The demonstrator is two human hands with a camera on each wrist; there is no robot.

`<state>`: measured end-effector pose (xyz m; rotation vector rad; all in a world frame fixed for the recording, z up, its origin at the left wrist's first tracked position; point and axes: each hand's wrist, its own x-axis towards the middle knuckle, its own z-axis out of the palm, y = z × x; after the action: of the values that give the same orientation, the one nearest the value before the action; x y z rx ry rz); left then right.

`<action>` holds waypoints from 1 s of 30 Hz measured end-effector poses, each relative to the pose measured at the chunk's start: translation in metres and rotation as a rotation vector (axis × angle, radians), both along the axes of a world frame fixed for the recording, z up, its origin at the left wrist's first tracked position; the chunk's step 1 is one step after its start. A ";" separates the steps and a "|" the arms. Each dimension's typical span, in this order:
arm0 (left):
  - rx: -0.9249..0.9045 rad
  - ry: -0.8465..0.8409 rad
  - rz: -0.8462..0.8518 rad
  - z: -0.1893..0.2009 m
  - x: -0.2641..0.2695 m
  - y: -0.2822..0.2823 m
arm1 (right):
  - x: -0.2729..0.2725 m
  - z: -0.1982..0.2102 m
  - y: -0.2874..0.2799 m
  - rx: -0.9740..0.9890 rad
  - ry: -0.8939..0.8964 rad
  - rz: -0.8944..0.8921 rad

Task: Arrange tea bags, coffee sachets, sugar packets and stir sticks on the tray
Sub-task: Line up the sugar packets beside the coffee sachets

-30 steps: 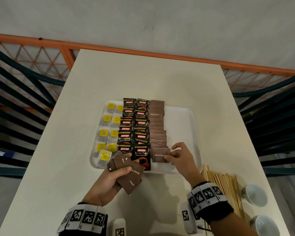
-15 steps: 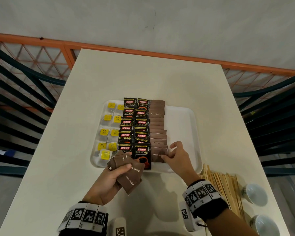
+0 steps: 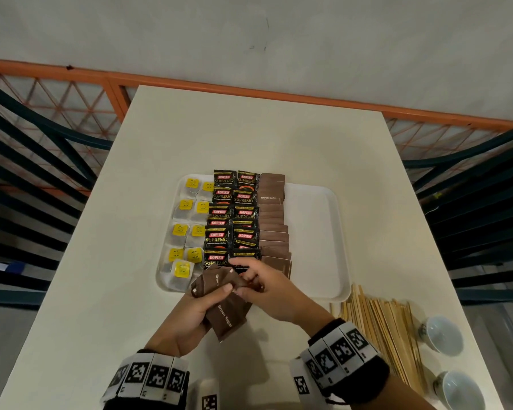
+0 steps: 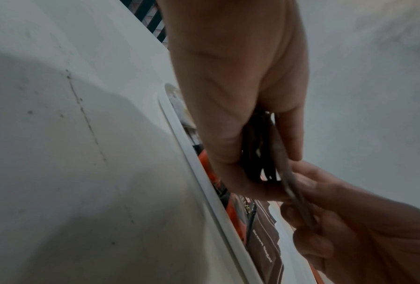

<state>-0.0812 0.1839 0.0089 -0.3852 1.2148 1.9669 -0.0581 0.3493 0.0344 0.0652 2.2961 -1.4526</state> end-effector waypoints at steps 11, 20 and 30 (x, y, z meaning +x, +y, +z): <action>0.014 -0.002 0.052 -0.005 0.000 -0.003 | 0.012 -0.001 0.020 0.112 -0.076 -0.067; 0.041 -0.043 0.060 -0.002 -0.001 -0.006 | 0.018 -0.023 0.065 -0.139 -0.141 -0.601; 0.020 -0.042 0.037 0.003 0.001 -0.006 | 0.022 -0.042 0.047 0.283 -0.013 -0.578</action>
<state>-0.0804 0.1778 0.0120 -0.4401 1.1679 1.9911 -0.0356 0.3968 -0.0072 0.8795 2.5779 -1.3385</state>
